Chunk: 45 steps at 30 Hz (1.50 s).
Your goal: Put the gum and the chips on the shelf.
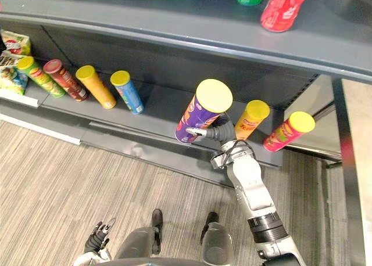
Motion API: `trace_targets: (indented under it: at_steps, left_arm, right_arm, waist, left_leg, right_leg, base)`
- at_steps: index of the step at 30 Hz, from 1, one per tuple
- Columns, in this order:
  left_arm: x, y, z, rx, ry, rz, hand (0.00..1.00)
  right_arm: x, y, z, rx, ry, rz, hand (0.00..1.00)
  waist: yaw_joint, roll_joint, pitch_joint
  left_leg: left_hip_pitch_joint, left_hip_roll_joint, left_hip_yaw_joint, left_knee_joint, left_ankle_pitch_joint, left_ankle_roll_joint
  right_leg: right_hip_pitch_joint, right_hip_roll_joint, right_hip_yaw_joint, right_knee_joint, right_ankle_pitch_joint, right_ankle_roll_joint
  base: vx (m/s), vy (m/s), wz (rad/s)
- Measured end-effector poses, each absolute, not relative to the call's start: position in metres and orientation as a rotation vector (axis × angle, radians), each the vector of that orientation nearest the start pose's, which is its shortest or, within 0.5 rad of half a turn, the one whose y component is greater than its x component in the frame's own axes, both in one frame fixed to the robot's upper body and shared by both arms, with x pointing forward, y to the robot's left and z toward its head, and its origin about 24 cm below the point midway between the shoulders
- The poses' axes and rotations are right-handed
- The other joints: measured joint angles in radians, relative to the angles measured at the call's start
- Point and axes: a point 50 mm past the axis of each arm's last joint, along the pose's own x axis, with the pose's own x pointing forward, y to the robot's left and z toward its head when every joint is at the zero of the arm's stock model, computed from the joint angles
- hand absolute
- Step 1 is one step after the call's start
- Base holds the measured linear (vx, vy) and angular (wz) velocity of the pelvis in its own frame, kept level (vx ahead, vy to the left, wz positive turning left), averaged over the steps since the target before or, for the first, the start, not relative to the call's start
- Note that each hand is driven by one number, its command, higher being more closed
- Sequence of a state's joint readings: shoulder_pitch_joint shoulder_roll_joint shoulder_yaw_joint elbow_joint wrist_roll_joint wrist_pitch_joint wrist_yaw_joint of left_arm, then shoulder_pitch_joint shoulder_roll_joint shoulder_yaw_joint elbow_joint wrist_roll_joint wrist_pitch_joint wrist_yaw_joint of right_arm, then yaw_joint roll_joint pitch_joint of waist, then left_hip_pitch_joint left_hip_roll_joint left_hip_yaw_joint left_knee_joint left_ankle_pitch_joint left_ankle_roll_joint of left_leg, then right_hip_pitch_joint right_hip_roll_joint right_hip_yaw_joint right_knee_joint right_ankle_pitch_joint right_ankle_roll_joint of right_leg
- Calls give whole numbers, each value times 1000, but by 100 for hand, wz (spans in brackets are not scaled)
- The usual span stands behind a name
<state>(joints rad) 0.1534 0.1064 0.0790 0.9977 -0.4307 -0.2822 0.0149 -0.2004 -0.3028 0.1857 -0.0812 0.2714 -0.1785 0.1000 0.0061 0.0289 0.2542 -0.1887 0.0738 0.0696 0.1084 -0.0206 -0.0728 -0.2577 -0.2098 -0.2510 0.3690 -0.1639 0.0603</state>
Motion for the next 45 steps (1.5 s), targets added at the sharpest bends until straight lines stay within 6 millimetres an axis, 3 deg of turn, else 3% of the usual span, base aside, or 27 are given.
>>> trace_targets:
  at_steps: [5,8,11,13,17,20,25,33,45]
  left_arm:
    - [101,217,-145,-231,809,409,0]
    - [117,218,-141,-203,776,377,0]
    - [134,214,-136,-189,738,351,0]
    - [151,212,-129,-184,681,326,0]
    - [168,209,-119,-184,612,302,0]
    - [170,206,-118,-184,605,287,0]
    - [174,199,-117,-189,596,266,0]
    - [178,186,-114,-233,584,263,0]
    - [188,171,-106,-291,529,256,0]
  right_arm:
    - [254,-124,133,-38,-495,397,100]
    - [248,-107,136,-58,-536,467,100]
    - [262,-91,132,-100,-517,508,100]
    - [286,-88,131,-181,-499,455,100]
    - [322,-100,144,-248,-497,297,100]
    - [343,-110,159,-252,-511,188,100]
    - [362,-120,176,-250,-524,51,100]
    - [364,-121,186,-236,-550,-67,100]
    - [369,-130,226,-180,-661,-264,100]
  waist:
    - [-8,-2,38]
    - [-24,-4,74]
    - [-22,2,104]
    - [1,10,135]
    - [36,35,175]
    - [59,54,194]
    - [86,72,207]
    - [110,81,212]
    - [128,87,214]
  left_leg:
    - [7,8,55,-38,24,-10]
    - [-3,7,69,-35,25,-10]
    - [-20,11,72,-23,31,-2]
    - [-42,12,64,1,31,0]
    - [-84,9,31,25,32,1]
    - [-113,7,16,44,32,1]
    - [-156,-2,-9,76,32,1]
    - [-216,-12,-18,84,44,0]
    - [-276,5,12,105,70,-4]
  right_leg:
    - [-23,0,21,0,12,18]
    - [-36,2,33,-13,30,21]
    - [-39,10,31,-45,63,22]
    - [-39,12,25,-63,78,22]
    - [-47,12,-9,-69,83,22]
    - [-66,8,-19,-50,82,21]
    - [-108,-15,-35,22,52,11]
    - [-196,-64,-58,141,-6,-4]
    - [-277,-81,-69,211,-24,-18]
  base:
    - [-27,-10,-10]
    - [12,27,-13]
    - [40,33,-4]
    - [45,45,10]
    - [7,15,21]
    - [11,8,18]
    - [-26,-17,17]
    - [-62,-75,17]
    - [19,-73,2]
